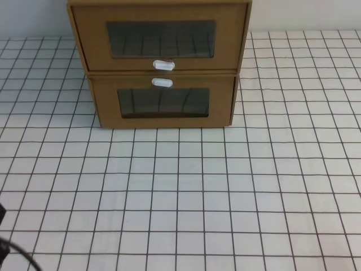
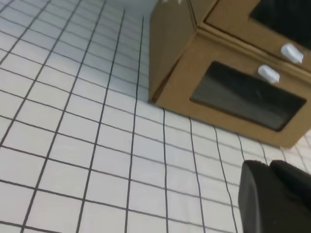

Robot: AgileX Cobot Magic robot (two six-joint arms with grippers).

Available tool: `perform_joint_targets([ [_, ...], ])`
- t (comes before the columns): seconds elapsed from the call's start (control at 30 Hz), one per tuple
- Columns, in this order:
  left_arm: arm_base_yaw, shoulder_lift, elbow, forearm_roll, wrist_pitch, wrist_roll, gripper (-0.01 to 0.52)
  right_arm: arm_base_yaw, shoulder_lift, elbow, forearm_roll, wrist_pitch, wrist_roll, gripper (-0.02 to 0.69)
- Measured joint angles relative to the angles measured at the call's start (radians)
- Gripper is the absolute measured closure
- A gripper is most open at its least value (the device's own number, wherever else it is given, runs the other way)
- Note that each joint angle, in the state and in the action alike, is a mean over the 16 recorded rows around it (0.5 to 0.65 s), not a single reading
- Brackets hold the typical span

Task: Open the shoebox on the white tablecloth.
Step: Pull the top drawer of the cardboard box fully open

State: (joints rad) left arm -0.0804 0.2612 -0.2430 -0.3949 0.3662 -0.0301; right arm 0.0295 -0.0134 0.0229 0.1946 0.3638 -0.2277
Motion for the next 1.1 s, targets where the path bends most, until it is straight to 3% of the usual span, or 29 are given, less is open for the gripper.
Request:
perform_joint_targets([
  [0.4, -0.001, 0.61, -0.654, -0.165, 0.369, 0.469, 0.516, 0.0, 0.0, 0.0, 0.0, 0.0, 0.0, 0.678],
  [0.6, -0.016, 0.876, -0.993, -0.244, 0.46, 0.623, 0.516, 0.0, 0.0, 0.0, 0.0, 0.0, 0.0, 0.678],
  [0.77, -0.053, 1.048, -1.225, -0.263, 0.495, 0.669, 0.516, 0.0, 0.0, 0.0, 0.0, 0.0, 0.0, 0.678],
  [1.1, -0.16, 1.303, -1.524, -0.267, 0.502, 0.71, 0.516, 0.0, 0.0, 0.0, 0.0, 0.0, 0.0, 0.678],
])
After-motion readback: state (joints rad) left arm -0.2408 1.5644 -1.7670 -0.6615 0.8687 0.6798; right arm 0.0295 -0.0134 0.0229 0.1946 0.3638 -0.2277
